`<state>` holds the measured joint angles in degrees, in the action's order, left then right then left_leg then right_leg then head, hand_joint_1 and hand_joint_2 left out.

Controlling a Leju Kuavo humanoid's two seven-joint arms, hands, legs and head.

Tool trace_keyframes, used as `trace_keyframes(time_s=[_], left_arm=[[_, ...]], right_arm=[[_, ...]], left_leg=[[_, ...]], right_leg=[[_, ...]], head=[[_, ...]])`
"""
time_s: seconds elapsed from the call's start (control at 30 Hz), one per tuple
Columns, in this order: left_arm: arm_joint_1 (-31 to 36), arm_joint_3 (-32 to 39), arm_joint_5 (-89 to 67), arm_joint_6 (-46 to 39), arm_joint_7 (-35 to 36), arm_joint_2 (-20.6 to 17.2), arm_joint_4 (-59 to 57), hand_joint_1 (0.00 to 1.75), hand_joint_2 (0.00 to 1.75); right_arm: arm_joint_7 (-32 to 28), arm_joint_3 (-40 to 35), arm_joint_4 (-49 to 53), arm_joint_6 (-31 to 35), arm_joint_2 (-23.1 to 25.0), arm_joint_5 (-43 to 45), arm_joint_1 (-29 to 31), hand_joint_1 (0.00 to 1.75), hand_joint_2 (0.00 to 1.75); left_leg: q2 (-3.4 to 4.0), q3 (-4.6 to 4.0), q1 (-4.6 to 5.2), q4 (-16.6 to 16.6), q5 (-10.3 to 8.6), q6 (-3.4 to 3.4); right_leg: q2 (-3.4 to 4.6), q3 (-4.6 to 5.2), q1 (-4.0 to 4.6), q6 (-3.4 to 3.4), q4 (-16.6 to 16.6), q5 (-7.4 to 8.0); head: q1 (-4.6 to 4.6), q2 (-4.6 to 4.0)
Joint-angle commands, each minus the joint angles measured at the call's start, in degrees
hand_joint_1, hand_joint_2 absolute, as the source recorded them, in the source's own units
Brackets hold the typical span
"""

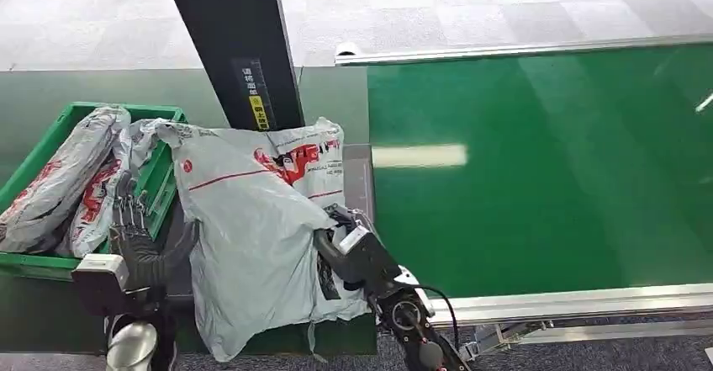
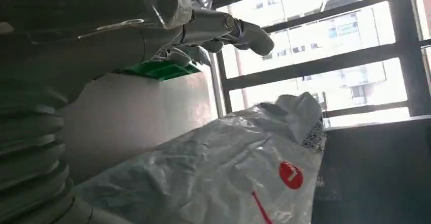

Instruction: Moved the parcel from conveyor to table for the left to box.

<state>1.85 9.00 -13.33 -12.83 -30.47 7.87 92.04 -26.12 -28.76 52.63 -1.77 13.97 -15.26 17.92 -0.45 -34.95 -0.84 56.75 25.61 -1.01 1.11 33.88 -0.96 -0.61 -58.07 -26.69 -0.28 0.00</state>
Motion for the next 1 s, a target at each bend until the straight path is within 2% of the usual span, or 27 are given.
trace_keyframes(time_s=[0.03,0.13,0.27,0.67,0.83,1.0], left_arm=[[3.28,2.17,-0.44,0.14,0.93,-0.76,-1.90,0.00,1.75],[4.07,2.16,-0.66,0.44,1.17,-0.75,-2.82,0.00,1.75],[3.82,1.76,-0.85,0.64,1.09,-0.61,-3.41,0.00,1.75],[5.32,-0.51,-2.74,1.92,0.67,-1.61,-4.48,0.00,1.75],[5.62,-10.62,-8.49,18.62,2.33,-5.21,-1.38,0.00,1.75],[5.21,-19.23,-13.21,29.40,2.19,-8.14,-0.34,0.00,1.75]], right_arm=[[3.26,-4.37,-3.49,3.29,-0.43,-1.83,3.94,0.00,1.75],[4.40,-4.60,-2.85,6.47,-0.79,-3.15,3.91,0.00,1.75],[6.10,-5.00,-3.03,14.57,-1.92,-8.65,3.54,0.00,1.75],[7.56,-3.98,-1.83,18.95,-2.14,-12.29,2.27,0.00,1.75],[7.43,-2.63,-0.63,17.44,-2.10,-12.16,2.25,0.00,1.75],[6.70,-2.12,-0.47,16.84,-2.18,-12.32,2.01,0.00,1.75]], left_leg=[[0.07,0.06,0.00,-0.02,0.01,0.04],[-0.01,0.02,0.01,-0.01,-0.01,0.04],[-0.01,0.15,0.03,-0.07,0.00,0.04],[-0.07,0.15,0.02,-0.07,-0.02,0.06],[-0.09,0.04,0.02,-0.01,-0.02,0.03],[-0.14,0.06,0.00,-0.01,-0.01,0.04]], right_leg=[[-0.02,-0.06,0.02,0.03,0.04,0.01],[-0.08,-0.05,0.00,0.03,0.02,0.00],[-0.12,-0.18,0.00,0.06,0.08,-0.01],[-0.21,-0.19,0.01,0.05,0.12,-0.01],[-0.18,-0.05,-0.01,0.03,0.04,-0.02],[-0.26,-0.12,0.02,0.05,0.06,-0.04]], head=[[0.00,0.00],[0.00,0.00],[0.00,0.00],[0.02,0.00],[0.00,0.00],[0.00,0.00]])
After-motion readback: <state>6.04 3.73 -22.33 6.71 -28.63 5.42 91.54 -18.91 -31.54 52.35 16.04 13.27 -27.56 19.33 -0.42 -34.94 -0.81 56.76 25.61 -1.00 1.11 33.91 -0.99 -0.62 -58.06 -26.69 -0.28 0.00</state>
